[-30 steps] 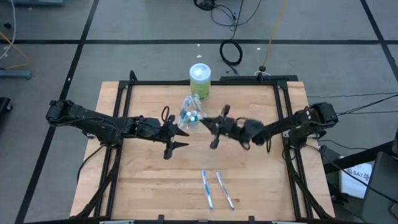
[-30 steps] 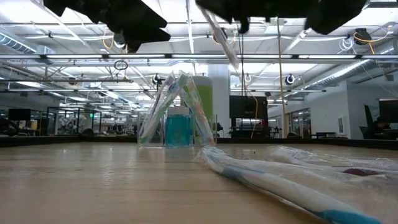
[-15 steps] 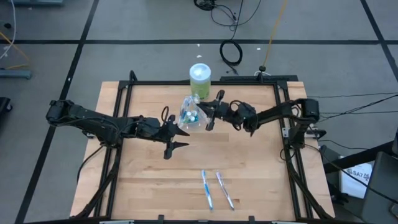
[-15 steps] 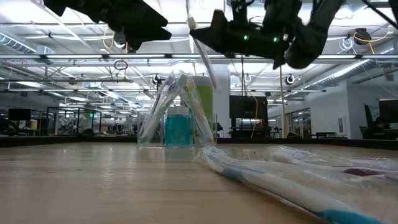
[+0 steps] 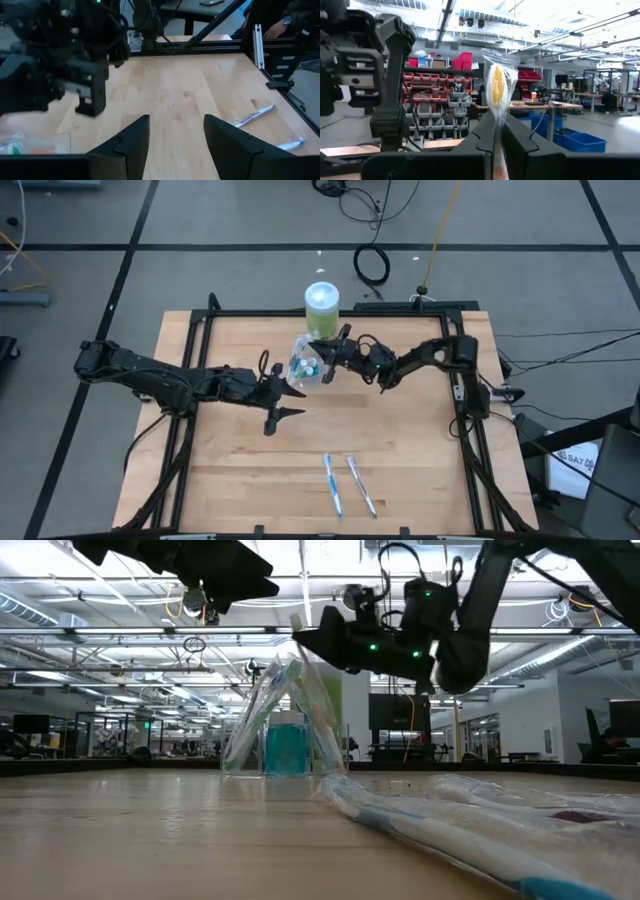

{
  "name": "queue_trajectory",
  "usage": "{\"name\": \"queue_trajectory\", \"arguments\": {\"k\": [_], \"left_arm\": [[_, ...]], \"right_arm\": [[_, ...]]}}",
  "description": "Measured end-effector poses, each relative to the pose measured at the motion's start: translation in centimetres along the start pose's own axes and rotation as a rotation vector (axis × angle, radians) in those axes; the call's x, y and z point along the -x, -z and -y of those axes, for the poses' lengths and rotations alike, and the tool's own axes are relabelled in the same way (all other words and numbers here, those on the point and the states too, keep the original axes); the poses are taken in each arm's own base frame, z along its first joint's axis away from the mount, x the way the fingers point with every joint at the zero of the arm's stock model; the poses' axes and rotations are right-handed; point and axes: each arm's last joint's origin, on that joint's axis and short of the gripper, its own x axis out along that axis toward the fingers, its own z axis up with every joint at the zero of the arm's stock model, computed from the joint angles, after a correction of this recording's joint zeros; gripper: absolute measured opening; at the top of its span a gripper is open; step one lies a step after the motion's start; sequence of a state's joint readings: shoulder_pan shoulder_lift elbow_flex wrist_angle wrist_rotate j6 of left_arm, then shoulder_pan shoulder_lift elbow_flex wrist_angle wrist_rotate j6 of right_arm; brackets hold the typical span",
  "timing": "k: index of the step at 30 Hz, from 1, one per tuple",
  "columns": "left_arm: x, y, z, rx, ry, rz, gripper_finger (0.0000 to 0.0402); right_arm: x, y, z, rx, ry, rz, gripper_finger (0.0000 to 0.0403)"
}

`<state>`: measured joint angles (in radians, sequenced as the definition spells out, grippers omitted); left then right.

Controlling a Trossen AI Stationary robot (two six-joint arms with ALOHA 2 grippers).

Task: Pick & Place toothbrushing station
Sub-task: Put the orange toothbrush into the transparent organizer

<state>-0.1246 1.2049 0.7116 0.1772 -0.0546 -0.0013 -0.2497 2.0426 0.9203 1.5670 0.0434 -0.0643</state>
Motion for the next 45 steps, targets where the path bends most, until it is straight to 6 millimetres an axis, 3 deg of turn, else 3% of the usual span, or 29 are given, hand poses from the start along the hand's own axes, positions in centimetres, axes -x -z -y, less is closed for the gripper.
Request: {"name": "queue_trajectory", "arguments": {"k": [8,18,25,37,45], "left_arm": [[0.0,0.0,0.0,0.0,0.0,-0.003,0.0191],[0.0,0.4,0.0,0.004,0.002,-0.043,0.0191],[0.0,0.5,0.0,0.004,0.002,-0.047,0.0191],[0.0,0.4,0.0,0.009,0.002,-0.046,0.0191],[0.0,0.5,0.0,0.027,0.001,-0.047,0.0191]], "right_arm": [[-1.3,1.6,-0.5,-0.003,0.022,-0.031,0.0009],[1.0,2.6,-1.5,-0.024,0.243,-0.111,0.0009],[1.5,3.6,-2.3,-0.011,0.237,-0.218,0.001],[1.5,3.6,-2.4,0.005,0.232,-0.247,0.0061],[1.3,2.9,-2.3,-0.015,0.238,-0.214,0.0129]]}}
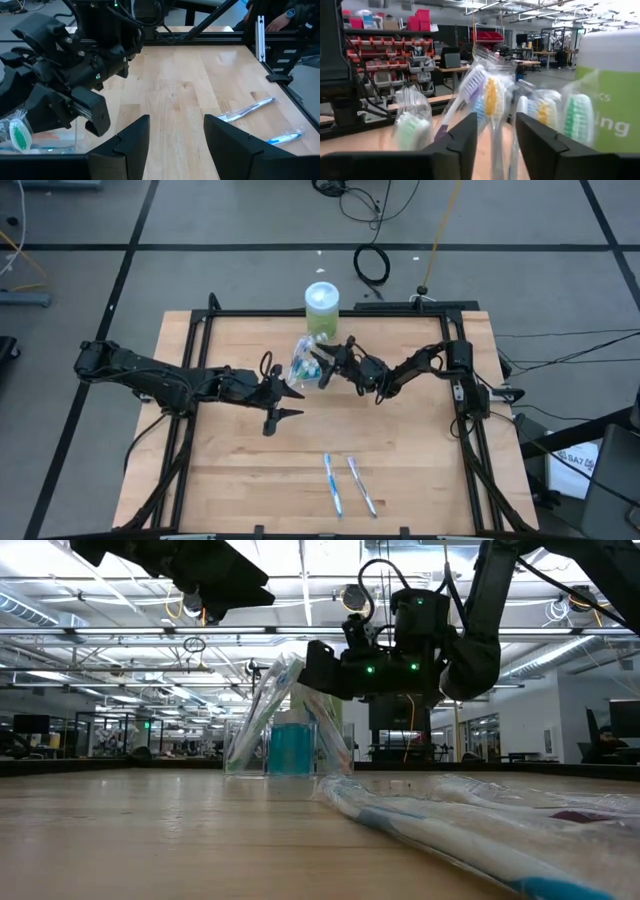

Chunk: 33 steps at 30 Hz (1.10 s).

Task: Pick & Place toothbrushing station
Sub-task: Put the orange toothbrush into the transparent organizer, then put the blue toothbrush into the transparent organizer

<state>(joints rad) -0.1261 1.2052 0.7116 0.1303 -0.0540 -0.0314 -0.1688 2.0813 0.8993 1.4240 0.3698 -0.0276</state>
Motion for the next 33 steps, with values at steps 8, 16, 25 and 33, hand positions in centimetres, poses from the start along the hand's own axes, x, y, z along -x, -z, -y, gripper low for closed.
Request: {"name": "queue_trajectory", "arguments": {"k": [8,16,25,33], "left_arm": [[0.0,0.1,0.0,0.023,0.0,-0.008,0.0191],[0.0,0.2,0.4,0.024,0.013,-0.023,0.0191],[0.1,0.3,1.0,0.013,0.037,-0.024,0.0191],[0.1,0.3,1.1,0.011,0.039,-0.023,0.0191]], "right_arm": [[0.0,-2.5,-0.2,0.059,-0.005,0.032,0.0184],[0.9,-6.7,-1.2,0.108,0.003,-0.037,0.0195],[5.2,-11.3,-3.4,0.166,-0.01,-0.29,0.0186],[10.4,-10.5,-7.3,0.093,-0.149,-0.559,0.0185]]}}
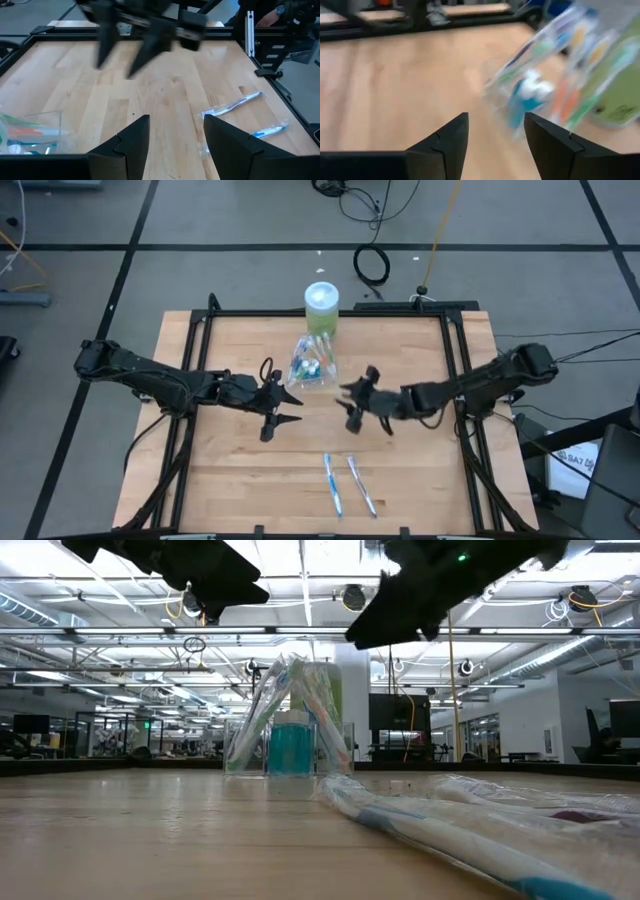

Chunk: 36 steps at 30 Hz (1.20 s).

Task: Pick & Place toothbrushing station
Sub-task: Put the blue toothbrush into the transparent organizer

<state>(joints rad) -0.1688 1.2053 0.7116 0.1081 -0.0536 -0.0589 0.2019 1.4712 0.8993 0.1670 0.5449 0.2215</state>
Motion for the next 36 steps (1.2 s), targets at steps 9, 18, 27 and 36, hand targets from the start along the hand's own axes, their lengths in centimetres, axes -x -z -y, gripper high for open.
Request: {"name": "queue_trajectory", "arguments": {"k": [9,18,27,36], "left_arm": [[0.0,0.0,0.0,0.006,0.0,0.001,0.0191],[0.0,-0.2,0.0,0.057,0.004,0.023,0.0191],[-1.3,0.7,1.5,0.191,0.053,-0.021,0.0191],[-4.7,2.3,4.7,0.319,0.153,0.006,0.0191]], "right_arm": [[1.5,2.2,-3.0,-0.094,-0.116,-0.061,0.018],[1.6,3.9,-3.2,-0.21,-0.261,-0.184,0.0178],[1.2,3.9,-2.6,-0.221,-0.239,-0.179,0.0175],[1.0,3.8,-2.3,-0.239,-0.23,-0.18,0.0175]]}}
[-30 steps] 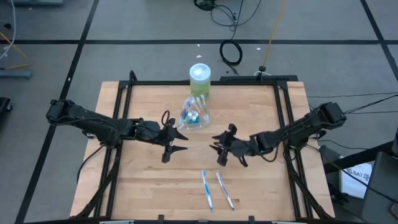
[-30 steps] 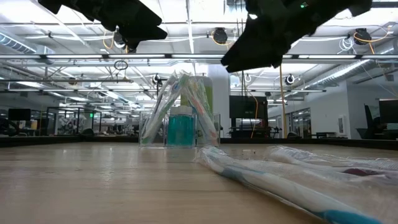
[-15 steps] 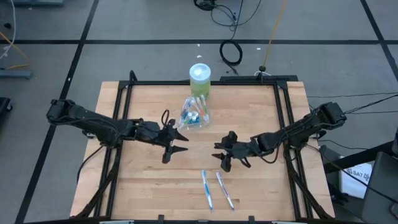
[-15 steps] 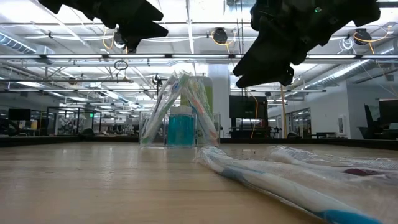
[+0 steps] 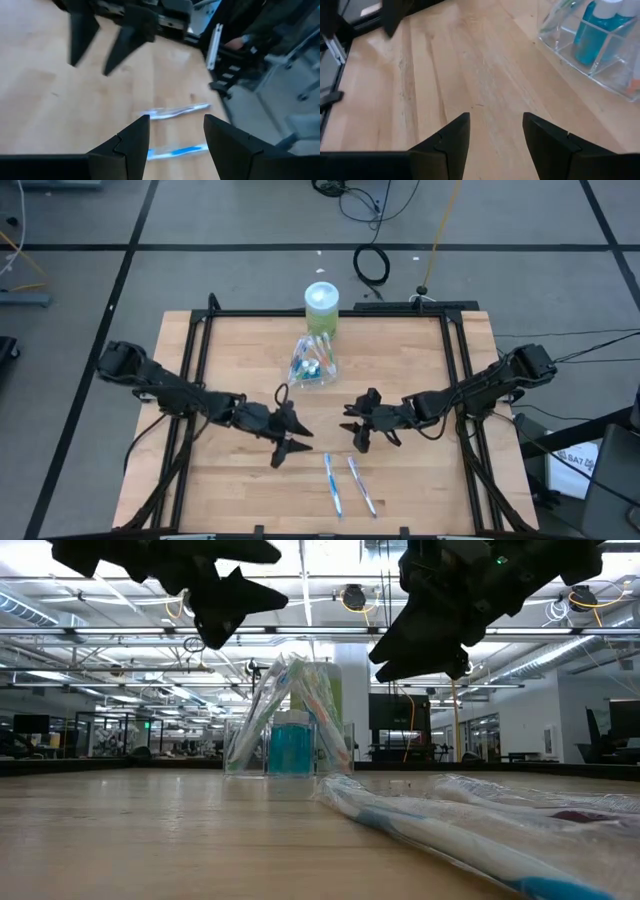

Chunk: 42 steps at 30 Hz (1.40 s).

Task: Pick & Place toothbrushing station
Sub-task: Put the blue toothbrush into the transparent organizer

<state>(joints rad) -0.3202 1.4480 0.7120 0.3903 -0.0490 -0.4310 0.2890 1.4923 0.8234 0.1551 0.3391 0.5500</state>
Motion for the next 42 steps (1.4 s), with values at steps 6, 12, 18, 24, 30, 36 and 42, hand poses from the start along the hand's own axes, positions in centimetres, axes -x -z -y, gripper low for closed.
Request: {"name": "queue_trajectory", "arguments": {"k": [6,12,18,24,30,36,42], "left_arm": [[-0.8,1.5,2.6,0.032,0.066,0.035,0.0191],[-0.6,1.3,5.3,-0.017,0.053,0.055,0.0191],[-0.5,0.0,7.5,-0.034,-0.085,-0.038,0.0191],[-0.1,-0.5,8.1,0.168,-0.154,-0.136,0.0191],[-0.6,1.4,8.3,0.209,-0.2,-0.217,0.0191],[-2.6,3.8,8.0,0.179,-0.238,-0.27,0.0191],[-2.9,4.0,6.2,0.234,-0.296,-0.352,0.0191]], "right_arm": [[0.2,-0.6,-1.0,-0.043,-0.071,0.079,0.0172],[0.8,-0.7,-2.4,0.009,-0.142,0.144,0.0172],[0.8,-0.7,-2.4,0.027,-0.143,0.149,0.0171],[0.7,-0.8,-2.3,0.072,-0.136,0.157,0.0171],[0.6,-1.1,-1.9,0.098,-0.121,0.163,0.0171],[0.6,-0.5,-2.2,0.079,-0.155,0.108,0.0171],[-0.4,3.9,-5.0,0.124,-0.214,-0.005,0.0171]]}}
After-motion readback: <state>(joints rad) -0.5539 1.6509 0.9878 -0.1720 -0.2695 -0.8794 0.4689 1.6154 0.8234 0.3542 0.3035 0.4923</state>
